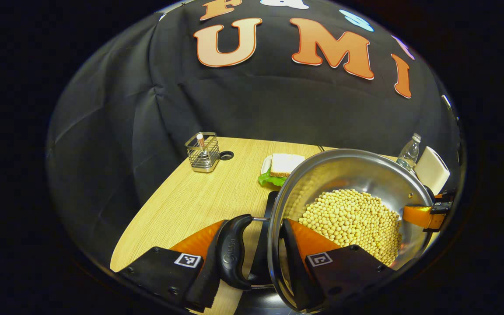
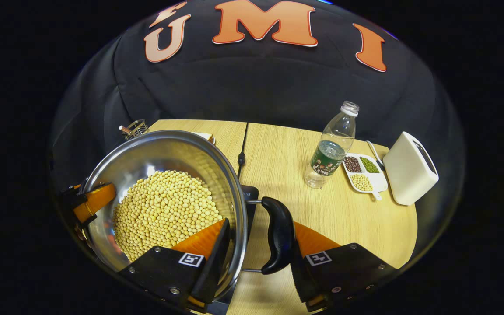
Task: First push the handle of the pot to place it horizontally, then grasp the pot with both hands and set it on the induction cooktop.
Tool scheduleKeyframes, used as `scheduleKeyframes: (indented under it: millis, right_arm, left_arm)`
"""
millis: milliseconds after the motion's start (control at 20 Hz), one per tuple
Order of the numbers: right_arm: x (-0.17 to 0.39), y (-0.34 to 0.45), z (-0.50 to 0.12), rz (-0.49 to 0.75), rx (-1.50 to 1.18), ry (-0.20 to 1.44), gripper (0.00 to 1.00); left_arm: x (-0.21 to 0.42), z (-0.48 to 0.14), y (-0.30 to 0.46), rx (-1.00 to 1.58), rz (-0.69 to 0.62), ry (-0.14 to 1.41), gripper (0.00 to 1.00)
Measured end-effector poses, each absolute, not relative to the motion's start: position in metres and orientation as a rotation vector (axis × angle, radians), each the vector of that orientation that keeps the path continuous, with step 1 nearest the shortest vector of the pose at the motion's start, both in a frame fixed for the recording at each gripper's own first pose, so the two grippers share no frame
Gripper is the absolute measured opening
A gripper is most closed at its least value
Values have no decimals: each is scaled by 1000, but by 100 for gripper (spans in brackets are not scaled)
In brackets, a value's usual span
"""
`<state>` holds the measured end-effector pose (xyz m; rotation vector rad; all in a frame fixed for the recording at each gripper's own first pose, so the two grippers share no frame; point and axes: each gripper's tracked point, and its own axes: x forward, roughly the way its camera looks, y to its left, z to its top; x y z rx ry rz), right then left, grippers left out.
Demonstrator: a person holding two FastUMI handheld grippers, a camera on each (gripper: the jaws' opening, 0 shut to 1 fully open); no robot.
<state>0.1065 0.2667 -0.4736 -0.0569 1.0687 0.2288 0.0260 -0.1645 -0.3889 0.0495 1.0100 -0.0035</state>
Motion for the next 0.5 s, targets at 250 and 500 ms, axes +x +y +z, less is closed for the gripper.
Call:
scheduleKeyframes:
  millis: [250, 500]
  right_arm:
    - [108, 275, -488, 234, -68, 1089, 70]
    - [107, 276, -499, 234, -69, 1103, 70]
  left_arm:
    - [25, -396, -165, 34, 7, 1040, 73]
    - [29, -399, -165, 27, 8, 1064, 74]
